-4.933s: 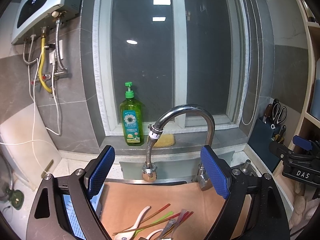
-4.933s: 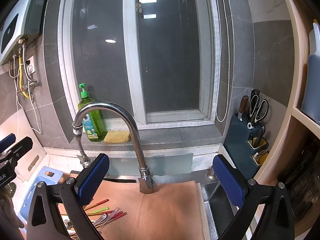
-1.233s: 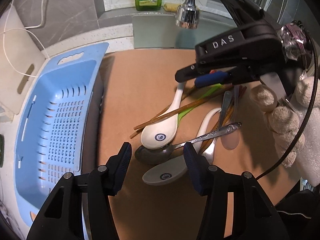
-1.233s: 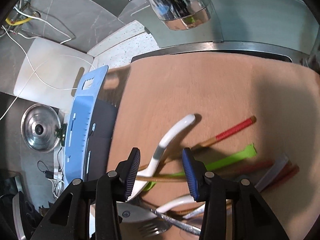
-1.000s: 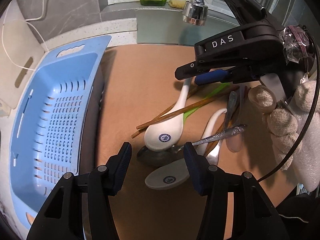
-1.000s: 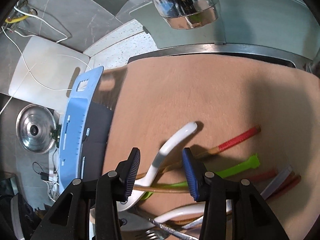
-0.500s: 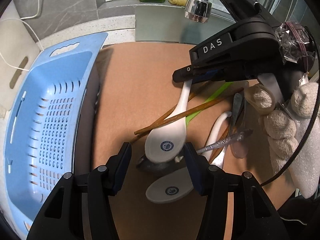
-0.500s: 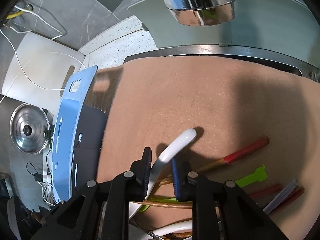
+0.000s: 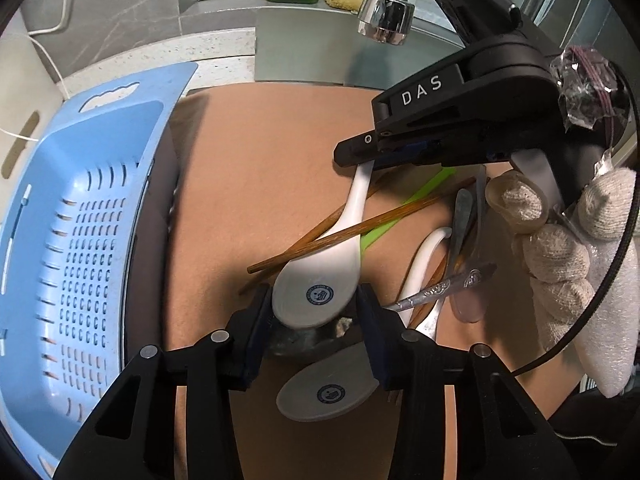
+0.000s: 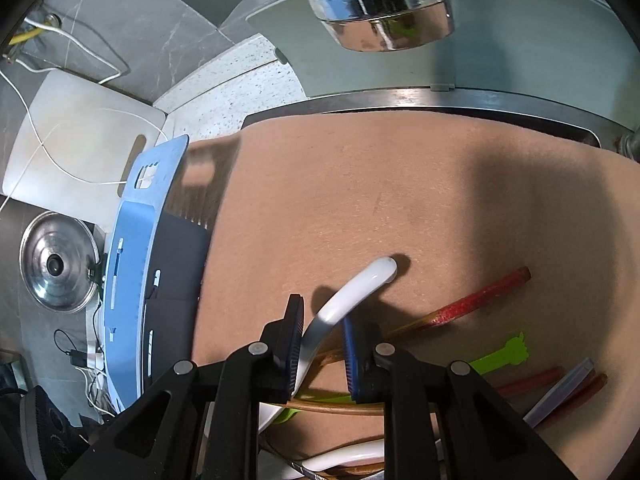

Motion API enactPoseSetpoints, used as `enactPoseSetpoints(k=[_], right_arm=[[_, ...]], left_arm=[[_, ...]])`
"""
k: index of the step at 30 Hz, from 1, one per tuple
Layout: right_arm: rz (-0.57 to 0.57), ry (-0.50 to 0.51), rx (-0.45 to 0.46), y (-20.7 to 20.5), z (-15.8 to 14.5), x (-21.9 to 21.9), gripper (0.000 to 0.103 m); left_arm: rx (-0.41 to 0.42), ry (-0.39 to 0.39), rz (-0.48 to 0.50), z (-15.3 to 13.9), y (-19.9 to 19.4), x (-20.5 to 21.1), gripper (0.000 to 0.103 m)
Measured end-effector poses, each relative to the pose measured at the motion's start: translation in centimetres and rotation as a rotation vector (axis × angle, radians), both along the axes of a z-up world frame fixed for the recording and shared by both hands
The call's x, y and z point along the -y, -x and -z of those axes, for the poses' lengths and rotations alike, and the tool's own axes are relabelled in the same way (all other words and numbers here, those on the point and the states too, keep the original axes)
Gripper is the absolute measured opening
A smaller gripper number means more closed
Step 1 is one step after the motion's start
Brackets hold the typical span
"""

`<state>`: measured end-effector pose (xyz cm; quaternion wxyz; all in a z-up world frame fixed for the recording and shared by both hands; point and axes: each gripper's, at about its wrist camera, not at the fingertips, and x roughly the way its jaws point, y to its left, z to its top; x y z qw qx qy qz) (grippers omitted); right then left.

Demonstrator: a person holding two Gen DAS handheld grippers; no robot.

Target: Organize utensils

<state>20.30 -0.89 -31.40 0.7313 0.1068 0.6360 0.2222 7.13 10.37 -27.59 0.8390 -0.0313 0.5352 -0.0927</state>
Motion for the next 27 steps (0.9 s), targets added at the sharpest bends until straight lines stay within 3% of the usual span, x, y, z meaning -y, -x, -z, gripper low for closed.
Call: enactPoseSetpoints(k=[11,27], right_arm=[[0.037,-0.026,-0.055,0.0,0.1,1.4,0.015],[0.044,-0.009,-0.049,0.8,-1.3,3.9,0.015]], left_arm=[[0.005,0.087,-0.009,-0.9,0.5,0.1,0.041],[0.012,0.155,0.035,-1.3,0.5,1.7,0.040]])
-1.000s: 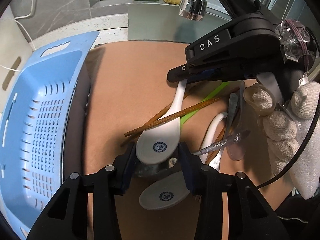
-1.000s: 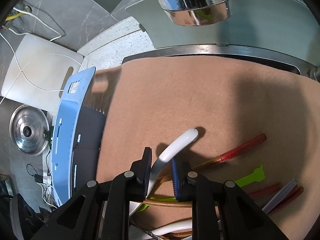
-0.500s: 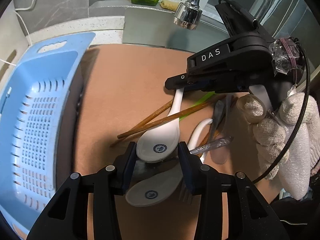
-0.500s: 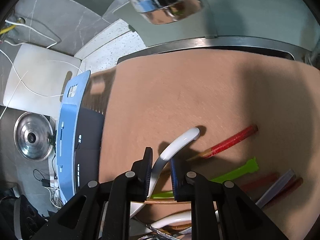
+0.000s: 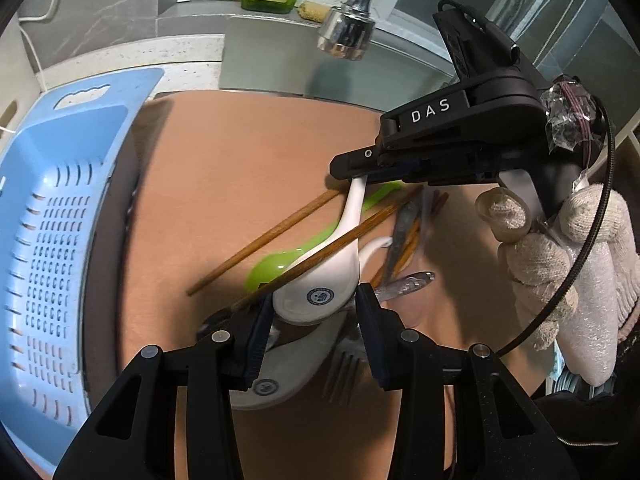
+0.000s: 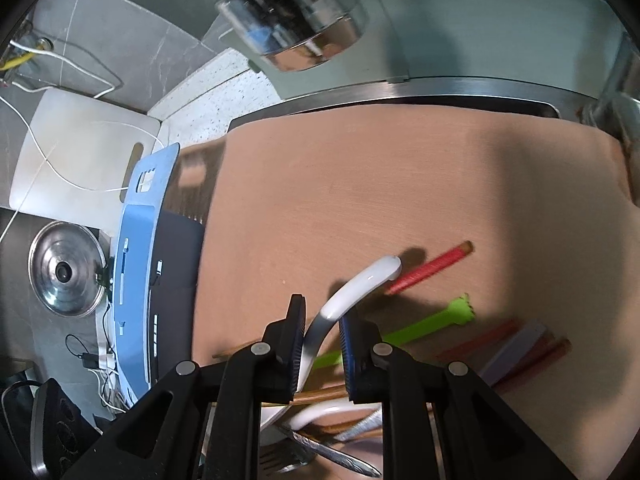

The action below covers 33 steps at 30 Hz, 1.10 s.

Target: Organize utensils

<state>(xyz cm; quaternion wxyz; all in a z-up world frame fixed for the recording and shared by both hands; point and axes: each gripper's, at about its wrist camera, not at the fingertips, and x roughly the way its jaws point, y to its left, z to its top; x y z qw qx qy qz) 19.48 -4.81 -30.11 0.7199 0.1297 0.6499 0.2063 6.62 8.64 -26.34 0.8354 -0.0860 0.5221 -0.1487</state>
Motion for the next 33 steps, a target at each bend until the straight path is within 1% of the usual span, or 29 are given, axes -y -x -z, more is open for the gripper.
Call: enactPoseSetpoints(k=[4,8,12,14,15,17,19,23,26,29,33], right_arm=[[0.017,0.016,0.001,0.5,-0.3,1.4,0.015],[0.034,0.032,0.018,1.2,-0.8,3.2,0.015],[0.057,0.023,0.008,1.9,-1.0,4.9,0.015],[0.063,0.023,0.013,2.2,-1.1,5.5,0.015],[0.067,0.024,0.015,2.3,-1.1,5.7,0.014],[0.072,0.025,0.015,2.3,-1.0,6.1,0.008],[0.077,0.022,0.010,2.4,-0.8,6.3,0.008],[0.075,0.017,0.000,2.5,-0.3,6.5,0.006],[0.066,0.009,-0.012,2.3,-0.3,6.4,0.006],[0.050,0.011,-0.013,2.5,-0.3,6.4,0.006],[0.011,0.013,-0.003,3.1,-0.5,6.3,0.006]], left_arm=[[-0.012,0.036,0.023,0.1,0.1,0.9,0.040],[-0.010,0.040,0.056,0.1,0.3,2.5,0.040],[-0.012,0.088,0.078,0.0,0.4,3.8,0.036],[-0.017,0.091,0.091,0.2,0.4,4.3,0.034],[-0.023,0.083,0.097,0.6,0.4,4.7,0.034],[-0.035,0.077,0.097,1.2,0.2,4.9,0.034],[-0.036,0.072,0.090,1.5,0.2,4.9,0.034],[-0.032,0.016,0.097,1.5,0.8,5.0,0.033],[-0.026,-0.045,0.092,1.2,1.9,4.6,0.034],[-0.020,-0.080,0.079,0.2,3.3,3.8,0.034],[-0.008,-0.086,0.058,-1.3,5.1,2.2,0.034]])
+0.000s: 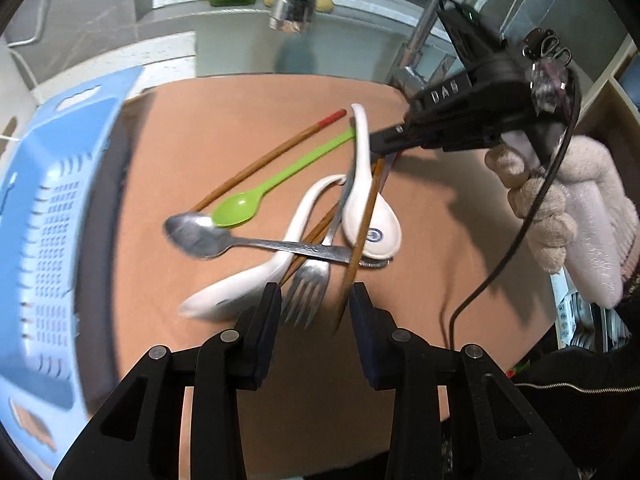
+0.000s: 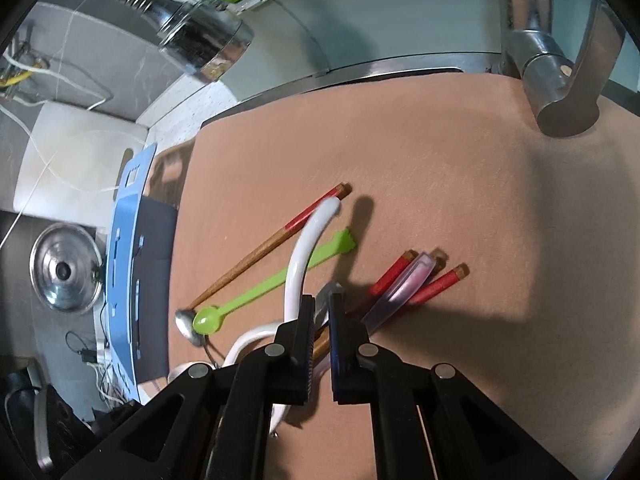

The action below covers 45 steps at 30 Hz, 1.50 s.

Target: Organize utensils

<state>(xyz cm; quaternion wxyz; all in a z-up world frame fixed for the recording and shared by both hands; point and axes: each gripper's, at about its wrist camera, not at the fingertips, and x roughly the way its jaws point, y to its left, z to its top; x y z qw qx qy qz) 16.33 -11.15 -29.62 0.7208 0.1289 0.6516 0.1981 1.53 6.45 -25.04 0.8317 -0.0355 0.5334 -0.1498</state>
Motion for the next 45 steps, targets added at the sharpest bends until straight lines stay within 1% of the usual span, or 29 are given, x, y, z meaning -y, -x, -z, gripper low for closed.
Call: enactPoseSetpoints(k=[4,8,9,11,12,14,15,16,19,23,26,30,32,36,38,43,45], right_arm=[[-0.043,0.036,0.018,0.7,-0.2,0.4,0.006],[-0.056,0.063,0.020,1.0,-0.3,1.1,0.007],[-0.055,0.055,0.018,1.0,-0.3,1.3,0.008],[-0.047,0.005,0.021,1.0,-0.8,1.8,0.010],[-0.044,-0.017,0.024,0.9,-1.0,1.9,0.013],[-0.038,-0.032,0.040,0.7,-1.5,2.1,0.045],[-0.037,-0.035,0.044,0.7,-1.7,2.1,0.050],[-0.038,-0.035,0.044,0.6,-1.7,2.0,0.051],[-0.034,-0.021,0.019,0.2,-1.2,2.0,0.051],[-0.015,-0.014,-0.016,-0.3,-0.1,2.0,0.051],[-0.001,-0.008,-0.026,-0.4,0.2,1.9,0.051],[0.010,-0.003,-0.015,-0.8,0.1,1.5,0.050],[0.009,0.017,-0.006,-0.7,0.1,1.3,0.043],[-0.003,0.027,-0.004,-0.5,0.2,1.5,0.034],[-0.003,0.036,-0.004,-0.5,0.4,1.7,0.027],[0.009,0.015,-0.029,-0.8,0.5,2.1,0.026],[0.010,0.026,-0.029,-0.9,0.5,2.1,0.022]], left_arm=[[0.035,0.006,-0.014,-1.4,0.2,-0.7,0.034],[0.064,-0.013,0.009,-1.8,-0.7,0.2,0.034],[0.068,-0.013,0.021,-1.7,-1.0,0.7,0.034],[0.072,-0.011,0.052,-1.5,-1.2,1.8,0.034],[0.072,-0.013,0.069,-1.4,-1.4,2.4,0.034],[0.068,-0.019,0.109,-1.1,-1.3,3.7,0.034],[0.064,-0.022,0.125,-0.9,-1.3,4.3,0.034],[0.058,-0.024,0.142,-0.8,-1.2,4.8,0.034],[0.034,-0.014,0.161,-0.3,-0.9,5.9,0.034],[0.013,0.013,0.149,0.2,-0.7,6.6,0.034],[0.006,0.001,0.142,0.8,-0.6,7.1,0.034],[-0.002,-0.016,0.121,1.5,-0.6,7.6,0.034],[-0.003,-0.023,0.116,1.8,-0.5,8.0,0.034],[0.004,-0.040,0.106,2.0,-0.1,8.9,0.034],[0.007,-0.053,0.100,2.1,-0.1,9.2,0.034],[0.016,-0.086,0.094,2.5,-0.5,10.2,0.034],[0.030,-0.119,0.108,2.7,-0.4,10.7,0.031]])
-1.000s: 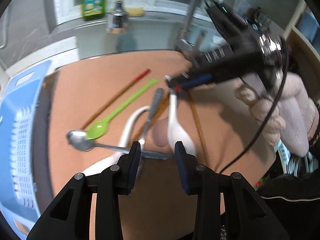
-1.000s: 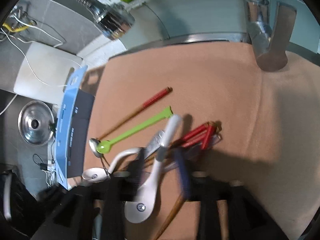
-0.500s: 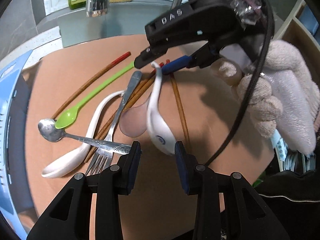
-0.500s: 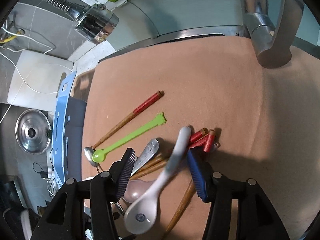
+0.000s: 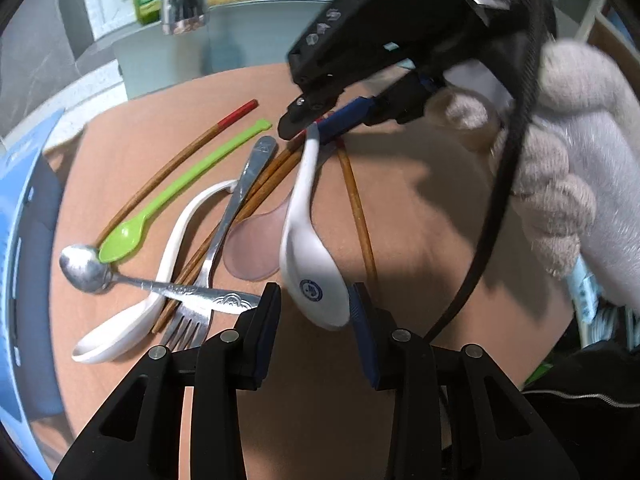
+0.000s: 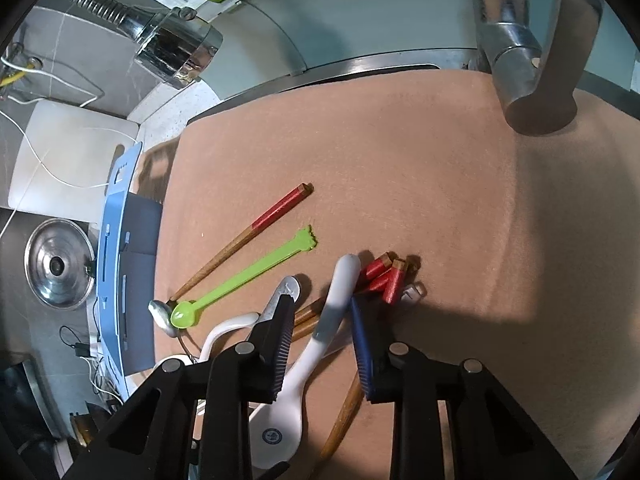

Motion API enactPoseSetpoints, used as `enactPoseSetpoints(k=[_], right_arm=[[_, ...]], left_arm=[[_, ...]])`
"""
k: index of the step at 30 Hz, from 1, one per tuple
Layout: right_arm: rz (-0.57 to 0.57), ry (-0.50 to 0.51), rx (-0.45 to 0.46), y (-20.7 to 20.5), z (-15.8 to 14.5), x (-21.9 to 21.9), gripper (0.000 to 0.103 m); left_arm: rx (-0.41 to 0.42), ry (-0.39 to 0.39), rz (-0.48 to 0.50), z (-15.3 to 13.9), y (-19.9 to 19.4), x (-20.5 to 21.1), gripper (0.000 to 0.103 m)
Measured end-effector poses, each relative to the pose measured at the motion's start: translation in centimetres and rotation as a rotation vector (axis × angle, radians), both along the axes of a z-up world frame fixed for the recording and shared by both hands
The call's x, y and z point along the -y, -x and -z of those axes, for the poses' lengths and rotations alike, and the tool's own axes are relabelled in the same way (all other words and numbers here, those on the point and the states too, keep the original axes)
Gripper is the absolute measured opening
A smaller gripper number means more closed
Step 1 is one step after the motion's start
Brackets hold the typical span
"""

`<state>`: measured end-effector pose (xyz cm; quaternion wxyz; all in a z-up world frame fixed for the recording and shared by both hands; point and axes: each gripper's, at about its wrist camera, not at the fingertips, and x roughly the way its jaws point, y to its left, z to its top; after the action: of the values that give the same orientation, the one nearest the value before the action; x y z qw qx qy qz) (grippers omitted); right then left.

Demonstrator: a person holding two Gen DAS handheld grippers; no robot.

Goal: Organize utensils
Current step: 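Lift the white ceramic spoon with the right gripper toward the blue basket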

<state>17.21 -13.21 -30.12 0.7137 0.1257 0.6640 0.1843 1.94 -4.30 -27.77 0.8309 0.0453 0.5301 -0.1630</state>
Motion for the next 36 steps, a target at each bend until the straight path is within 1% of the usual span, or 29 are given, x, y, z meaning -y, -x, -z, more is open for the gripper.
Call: enactPoseSetpoints(k=[1,2,4,10,12,16,18,20,26,31,36], right_arm=[[0.001,0.000,-0.004,0.0,0.0,0.1,0.019],[0.004,-0.006,-0.012,0.0,0.1,0.2,0.017],[0.007,-0.020,-0.028,0.2,0.3,0.6,0.013],[0.041,-0.062,-0.049,0.5,0.5,1.7,0.013],[0.046,-0.068,-0.045,0.6,0.4,2.0,0.013],[0.075,-0.095,-0.059,0.7,0.6,3.0,0.013],[0.091,-0.113,-0.070,0.8,0.8,3.5,0.013],[0.098,-0.114,-0.065,0.8,1.0,3.8,0.013],[0.102,-0.120,-0.051,1.1,0.7,3.7,0.013],[0.122,-0.141,-0.045,1.2,0.0,4.2,0.013],[0.146,-0.175,-0.034,1.4,-1.2,4.5,0.013]], left_arm=[[0.003,-0.014,0.006,0.1,0.1,0.3,0.029],[0.006,-0.026,0.011,0.2,0.2,0.6,0.025],[0.013,-0.030,0.011,0.2,0.4,0.9,0.024],[0.008,0.004,-0.013,0.4,0.4,0.3,0.021],[-0.003,0.032,-0.025,0.6,0.0,-0.4,0.019],[-0.038,0.140,-0.085,0.9,-0.6,-2.0,0.015],[-0.051,0.173,-0.105,1.1,-0.9,-2.5,0.014],[-0.052,0.161,-0.094,1.3,-1.2,-1.9,0.014],[-0.042,0.053,-0.061,1.8,-1.9,-0.4,0.014],[-0.037,0.064,-0.053,1.4,-2.2,-1.2,0.013],[-0.006,0.071,-0.056,0.3,-3.1,-1.9,0.013]])
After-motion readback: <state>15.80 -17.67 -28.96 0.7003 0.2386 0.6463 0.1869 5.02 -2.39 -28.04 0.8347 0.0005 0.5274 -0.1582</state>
